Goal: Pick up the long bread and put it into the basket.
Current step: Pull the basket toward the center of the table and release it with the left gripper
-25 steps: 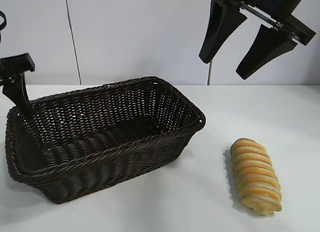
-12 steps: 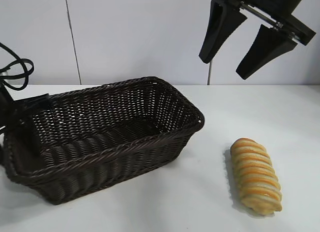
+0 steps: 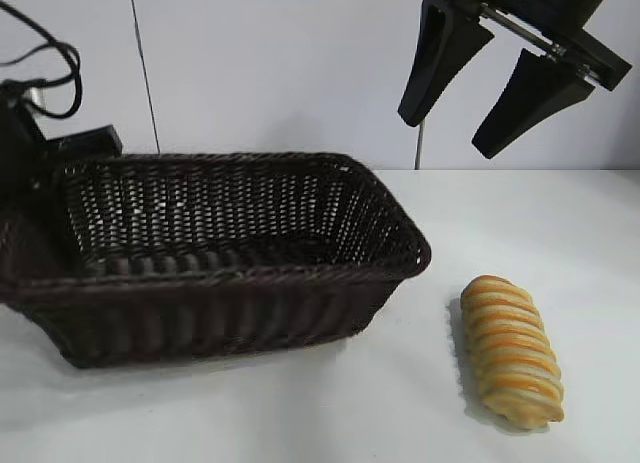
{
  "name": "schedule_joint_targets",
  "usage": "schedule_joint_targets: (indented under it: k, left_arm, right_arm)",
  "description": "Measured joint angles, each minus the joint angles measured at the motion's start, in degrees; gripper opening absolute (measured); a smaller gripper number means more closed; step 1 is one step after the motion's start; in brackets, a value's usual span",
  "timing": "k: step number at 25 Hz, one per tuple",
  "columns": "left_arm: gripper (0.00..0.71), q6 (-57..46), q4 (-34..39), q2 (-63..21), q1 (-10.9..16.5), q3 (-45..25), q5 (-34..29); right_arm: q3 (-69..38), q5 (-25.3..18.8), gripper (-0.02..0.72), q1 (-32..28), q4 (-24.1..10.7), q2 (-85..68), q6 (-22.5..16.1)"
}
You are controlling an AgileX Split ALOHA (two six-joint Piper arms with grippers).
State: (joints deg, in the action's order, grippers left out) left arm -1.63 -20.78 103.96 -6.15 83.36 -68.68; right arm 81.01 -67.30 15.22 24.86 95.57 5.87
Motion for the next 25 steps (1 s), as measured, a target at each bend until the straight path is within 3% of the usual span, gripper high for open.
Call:
schedule_joint_targets:
  k: [9, 25]
  left_arm:
    - [0.099, 4.24, -0.98, 2.47, 1.25, 0.07, 0.2]
    - [0.099, 8.39, -2.64, 15.96, 1.33, 0.07, 9.32]
  right_arm:
    - [-0.04, 0.44, 0.461, 0.0, 0.0, 0.0, 0.0]
    - [-0.22, 1.36, 0.461, 0.0, 0.0, 0.0, 0.0]
